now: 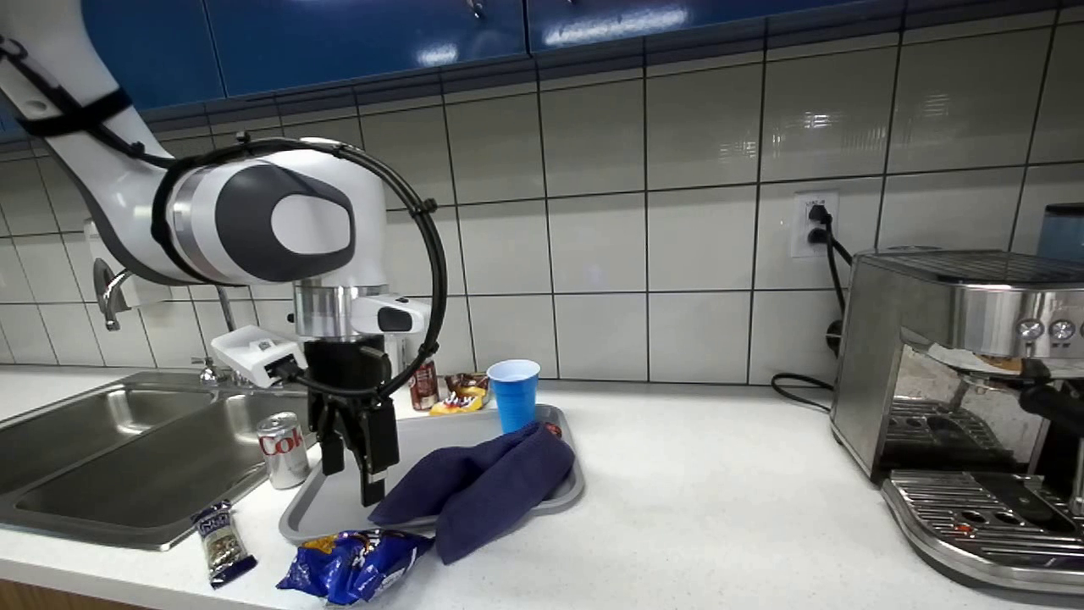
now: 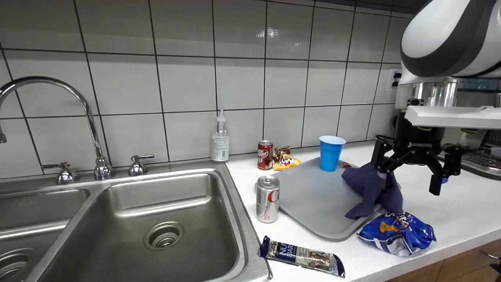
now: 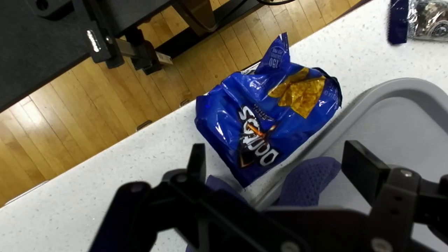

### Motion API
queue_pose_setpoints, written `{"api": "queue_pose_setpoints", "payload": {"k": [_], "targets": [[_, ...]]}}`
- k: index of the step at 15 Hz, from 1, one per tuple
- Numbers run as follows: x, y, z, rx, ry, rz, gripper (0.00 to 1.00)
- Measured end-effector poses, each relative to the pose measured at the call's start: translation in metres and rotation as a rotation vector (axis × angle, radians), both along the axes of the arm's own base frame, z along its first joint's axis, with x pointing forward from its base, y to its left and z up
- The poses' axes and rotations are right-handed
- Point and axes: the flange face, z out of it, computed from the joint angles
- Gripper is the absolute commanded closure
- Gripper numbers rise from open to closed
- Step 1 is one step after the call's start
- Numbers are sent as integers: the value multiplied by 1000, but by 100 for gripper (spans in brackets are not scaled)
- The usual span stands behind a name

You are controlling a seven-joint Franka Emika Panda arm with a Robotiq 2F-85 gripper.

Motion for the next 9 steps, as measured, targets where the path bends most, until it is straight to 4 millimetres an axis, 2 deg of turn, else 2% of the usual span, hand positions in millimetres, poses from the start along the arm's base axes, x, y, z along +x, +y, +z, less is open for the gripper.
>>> {"api": "queue_pose_setpoints", "payload": {"k": [9], "targets": [[2,19,-38,-13,8,29,0]]}}
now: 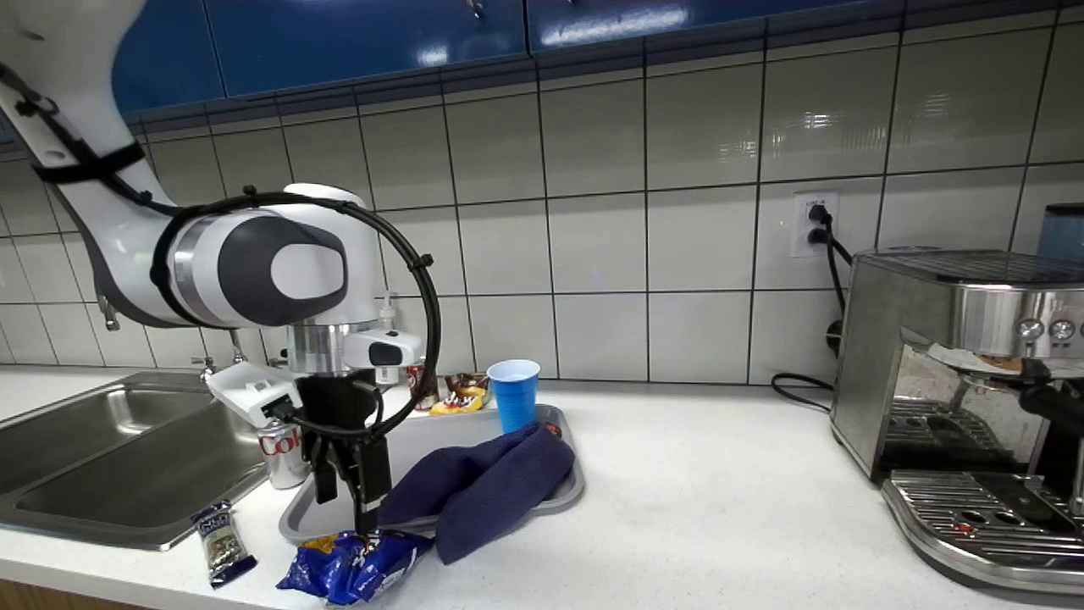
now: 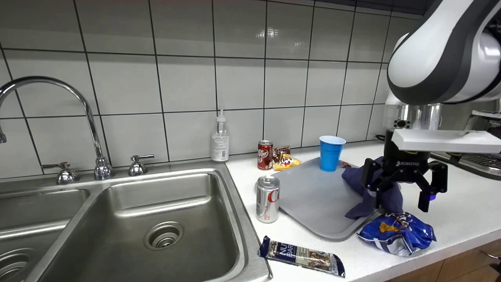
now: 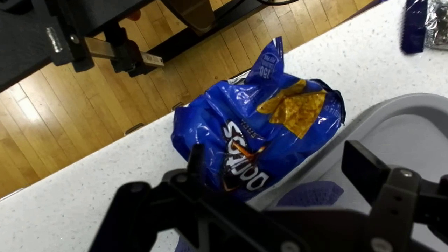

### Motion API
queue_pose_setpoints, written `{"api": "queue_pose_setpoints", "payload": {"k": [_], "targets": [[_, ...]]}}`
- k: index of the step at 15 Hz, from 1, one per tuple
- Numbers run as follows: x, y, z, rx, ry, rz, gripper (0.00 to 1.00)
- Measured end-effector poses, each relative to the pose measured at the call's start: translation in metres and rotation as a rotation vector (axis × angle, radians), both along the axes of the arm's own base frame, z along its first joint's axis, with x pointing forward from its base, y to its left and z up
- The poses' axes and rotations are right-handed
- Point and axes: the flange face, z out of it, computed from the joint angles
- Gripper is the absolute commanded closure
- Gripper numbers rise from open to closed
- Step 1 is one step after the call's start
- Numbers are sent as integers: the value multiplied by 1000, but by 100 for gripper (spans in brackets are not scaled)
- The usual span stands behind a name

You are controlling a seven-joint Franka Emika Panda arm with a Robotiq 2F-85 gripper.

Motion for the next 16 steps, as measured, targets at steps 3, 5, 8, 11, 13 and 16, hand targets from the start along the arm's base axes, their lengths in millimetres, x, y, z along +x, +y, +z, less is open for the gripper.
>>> {"api": "queue_pose_setpoints", "payload": {"k": [3,5,8,11,13,16], "targets": [[0,4,-10,-5,5,-10,0],[0,6,-16,-7,8,-15,0],[0,8,-21,-10,13,-21,0],[0,9,-22,-12,14,-27,0],[1,9,-22,-12,13,-30,0],[2,8,-22,-15,7,-48,0]]}}
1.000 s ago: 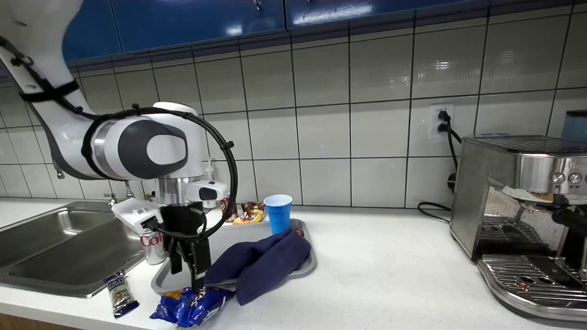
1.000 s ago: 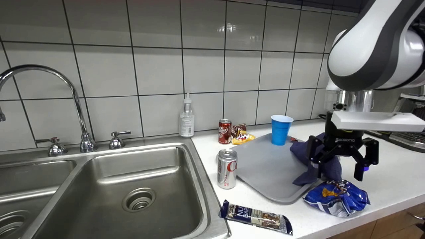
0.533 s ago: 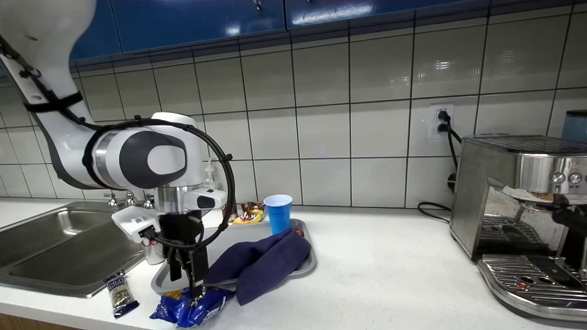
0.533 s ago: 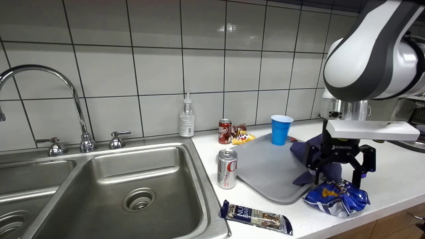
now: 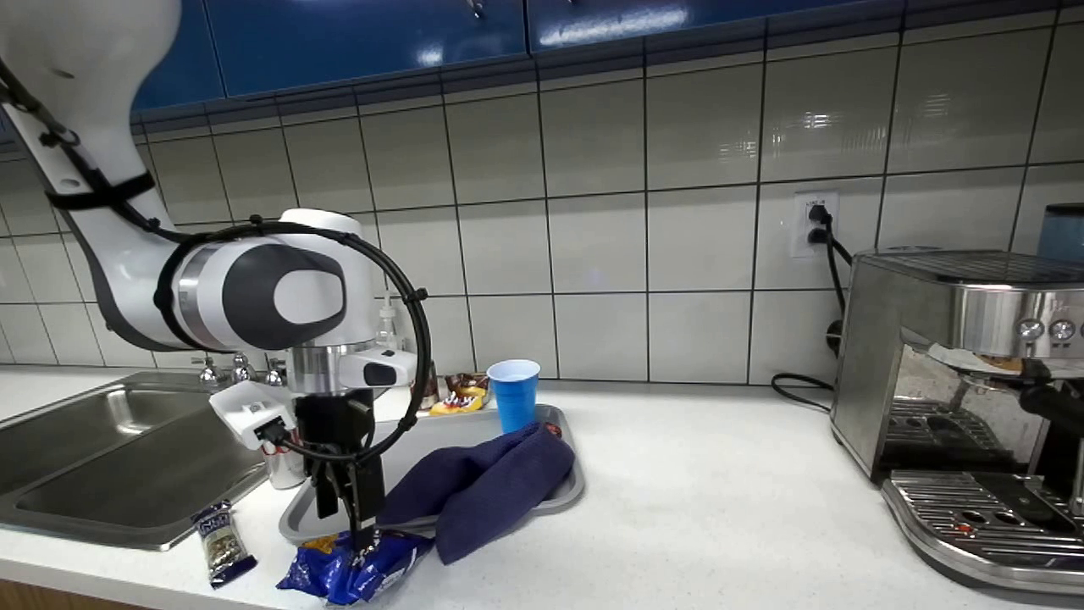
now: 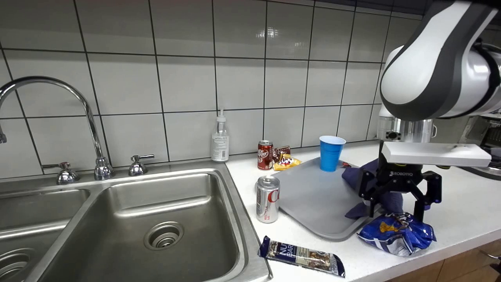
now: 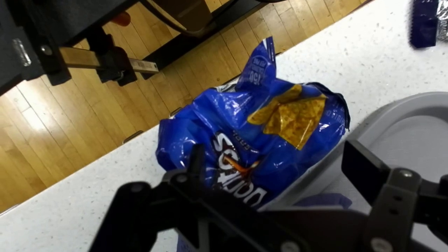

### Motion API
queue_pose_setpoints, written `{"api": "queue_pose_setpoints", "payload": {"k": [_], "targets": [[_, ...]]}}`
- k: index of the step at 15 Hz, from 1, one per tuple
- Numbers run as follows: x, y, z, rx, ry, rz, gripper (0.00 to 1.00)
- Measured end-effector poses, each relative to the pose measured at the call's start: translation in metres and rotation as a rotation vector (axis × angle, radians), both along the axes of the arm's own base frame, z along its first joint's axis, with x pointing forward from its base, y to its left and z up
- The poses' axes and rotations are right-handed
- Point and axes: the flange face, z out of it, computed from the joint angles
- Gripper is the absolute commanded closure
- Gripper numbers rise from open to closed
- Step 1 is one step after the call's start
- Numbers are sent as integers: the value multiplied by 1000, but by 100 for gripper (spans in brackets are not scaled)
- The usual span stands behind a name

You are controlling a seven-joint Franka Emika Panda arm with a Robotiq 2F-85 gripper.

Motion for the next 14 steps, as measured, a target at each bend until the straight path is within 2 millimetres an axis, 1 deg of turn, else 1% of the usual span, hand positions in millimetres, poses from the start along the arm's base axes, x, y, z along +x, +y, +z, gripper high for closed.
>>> {"api": "queue_pose_setpoints", "payload": {"k": [10,11,12,14], "targets": [[2,-12,-1,-31,-8,-128,0],[1,-13,-1,-33,-8,-136,5],[1,-14,-1,-34,-8,-142,26],[1,-14,-1,-36,-8,-149,31]]}}
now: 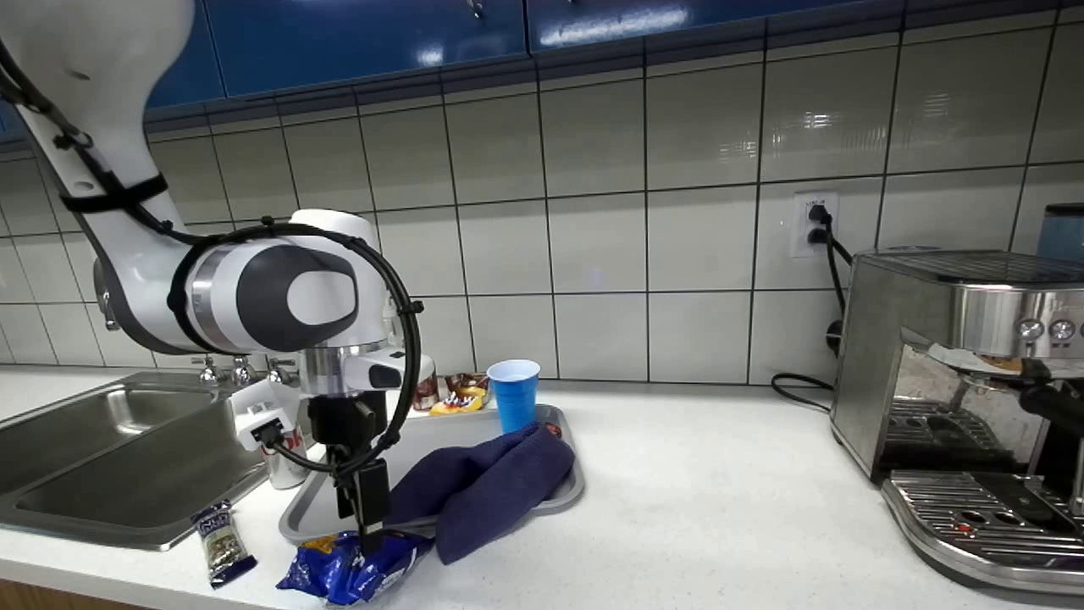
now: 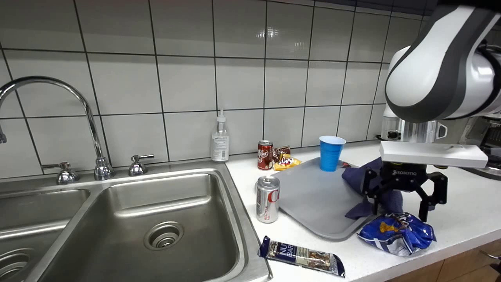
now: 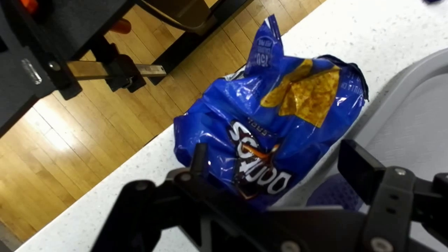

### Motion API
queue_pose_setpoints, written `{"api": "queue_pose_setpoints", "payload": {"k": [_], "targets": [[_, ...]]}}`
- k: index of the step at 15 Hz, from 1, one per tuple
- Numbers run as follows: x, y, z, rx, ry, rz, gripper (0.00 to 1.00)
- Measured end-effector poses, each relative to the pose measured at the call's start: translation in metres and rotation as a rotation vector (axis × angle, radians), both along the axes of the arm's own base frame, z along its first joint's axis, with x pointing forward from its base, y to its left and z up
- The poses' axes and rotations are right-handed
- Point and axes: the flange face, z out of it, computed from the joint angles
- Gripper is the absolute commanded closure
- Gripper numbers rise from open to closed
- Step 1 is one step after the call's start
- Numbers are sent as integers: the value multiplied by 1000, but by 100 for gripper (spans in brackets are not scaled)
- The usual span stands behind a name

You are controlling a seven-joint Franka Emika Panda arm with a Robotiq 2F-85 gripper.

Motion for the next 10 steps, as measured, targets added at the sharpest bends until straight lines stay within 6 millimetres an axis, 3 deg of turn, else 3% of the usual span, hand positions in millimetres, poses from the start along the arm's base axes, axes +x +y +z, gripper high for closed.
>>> {"api": "queue_pose_setpoints", "payload": {"k": [8,10], "targets": [[0,-1,0,-1,-2,-3,93],[0,-1,0,-2,-2,-4,100]]}}
